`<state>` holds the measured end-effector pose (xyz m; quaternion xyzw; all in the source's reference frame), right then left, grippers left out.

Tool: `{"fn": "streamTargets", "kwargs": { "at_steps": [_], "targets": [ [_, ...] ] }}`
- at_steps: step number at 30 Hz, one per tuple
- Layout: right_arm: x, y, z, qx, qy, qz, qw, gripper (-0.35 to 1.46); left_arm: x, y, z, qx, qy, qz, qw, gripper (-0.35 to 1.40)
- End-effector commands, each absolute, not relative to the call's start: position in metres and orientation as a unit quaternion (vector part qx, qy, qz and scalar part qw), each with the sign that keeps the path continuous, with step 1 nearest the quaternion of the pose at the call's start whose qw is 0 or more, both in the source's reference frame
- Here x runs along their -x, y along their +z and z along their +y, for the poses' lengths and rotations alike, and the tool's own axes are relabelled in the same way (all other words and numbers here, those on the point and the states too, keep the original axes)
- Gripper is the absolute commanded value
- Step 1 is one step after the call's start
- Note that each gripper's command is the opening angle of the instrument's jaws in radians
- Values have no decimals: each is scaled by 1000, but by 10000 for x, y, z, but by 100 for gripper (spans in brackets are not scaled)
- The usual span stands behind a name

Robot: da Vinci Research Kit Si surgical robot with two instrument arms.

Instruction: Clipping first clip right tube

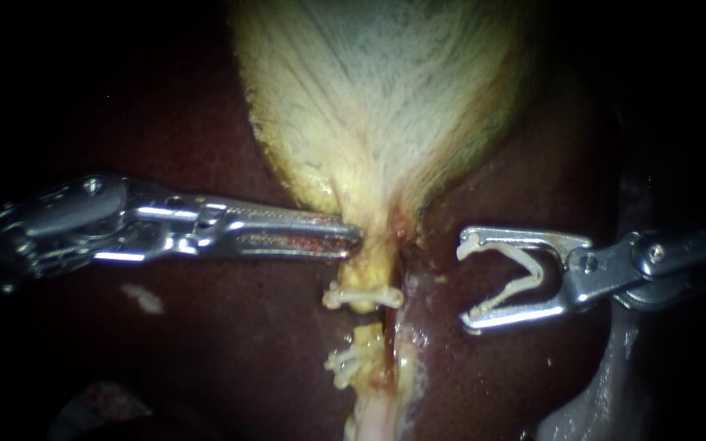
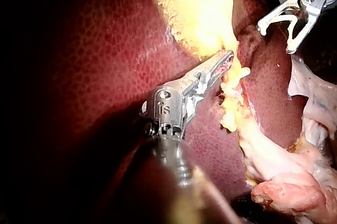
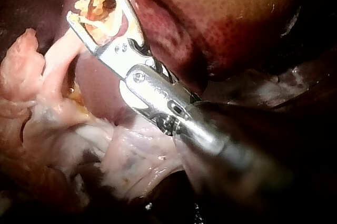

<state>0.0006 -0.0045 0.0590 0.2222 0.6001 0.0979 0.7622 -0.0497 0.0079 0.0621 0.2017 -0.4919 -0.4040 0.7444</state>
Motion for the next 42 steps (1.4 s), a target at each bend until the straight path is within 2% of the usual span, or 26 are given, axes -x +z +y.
{"fn": "streamTargets", "kwargs": {
  "at_steps": [1, 10, 17, 27, 37, 42],
  "targets": [
    [-6, 590, -46, -222, 98, 600, 762, 60, 496, 620, 79, -202, -404, -492, 744, -35],
    [-22, 604, -64, -224, 89, 602, 762, 60, 472, 601, 90, -204, -406, -491, 743, -35],
    [-51, 639, -96, -250, 91, 598, 756, 60, 440, 569, 108, -197, -423, -487, 738, -35],
    [-79, 688, -120, -273, 99, 590, 753, 60, 441, 540, 109, -187, -420, -492, 739, -35],
    [-109, 686, -128, -283, 87, 591, 750, 60, 443, 538, 108, -186, -421, -492, 739, -35],
    [-111, 683, -136, -295, 92, 588, 748, 58, 444, 539, 108, -186, -421, -492, 739, -35]
  ]
}}
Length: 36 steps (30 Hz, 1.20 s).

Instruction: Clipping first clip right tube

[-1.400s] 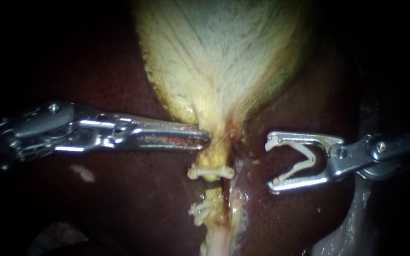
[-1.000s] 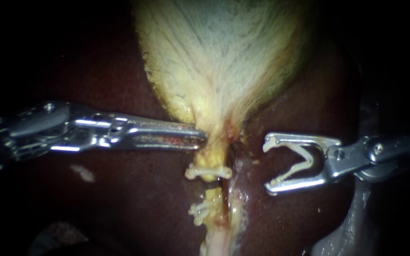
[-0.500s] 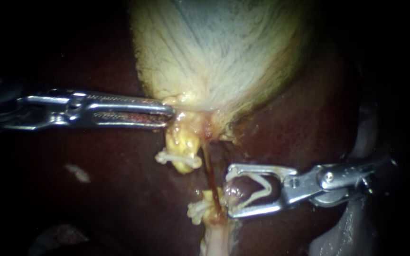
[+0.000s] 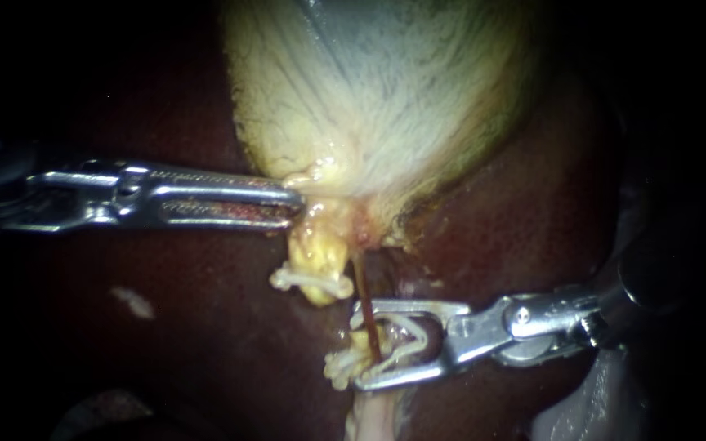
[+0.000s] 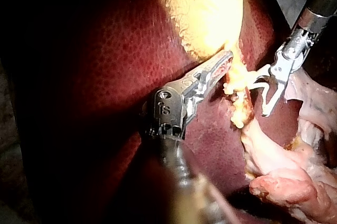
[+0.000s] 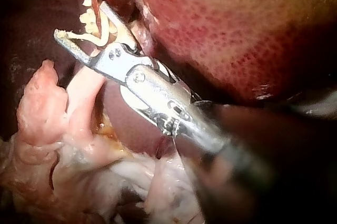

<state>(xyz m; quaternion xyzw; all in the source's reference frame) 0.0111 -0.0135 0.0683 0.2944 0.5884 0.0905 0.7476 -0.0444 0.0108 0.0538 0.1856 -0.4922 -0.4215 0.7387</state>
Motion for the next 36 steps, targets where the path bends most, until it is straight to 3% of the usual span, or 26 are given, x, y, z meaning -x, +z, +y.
{"fn": "streamTargets", "kwargs": {
  "at_steps": [1, 12, 16, 18, 19, 36],
  "targets": [
    [-109, 683, -136, -300, 98, 585, 747, 56, 445, 539, 108, -186, -421, -492, 739, -35],
    [-95, 697, -138, -312, 110, 580, 745, 42, 445, 540, 107, -185, -421, -492, 739, -35],
    [-91, 699, -137, -317, 112, 578, 744, 11, 446, 541, 107, -185, -421, -492, 739, -35],
    [-88, 699, -136, -327, 115, 575, 741, -32, 445, 542, 107, -185, -421, -492, 739, -35],
    [-88, 698, -135, -331, 115, 574, 740, -35, 445, 542, 107, -185, -421, -492, 739, -35],
    [-89, 702, -135, -332, 112, 565, 747, -35, 446, 543, 107, -185, -421, -492, 739, -35]
  ]
}}
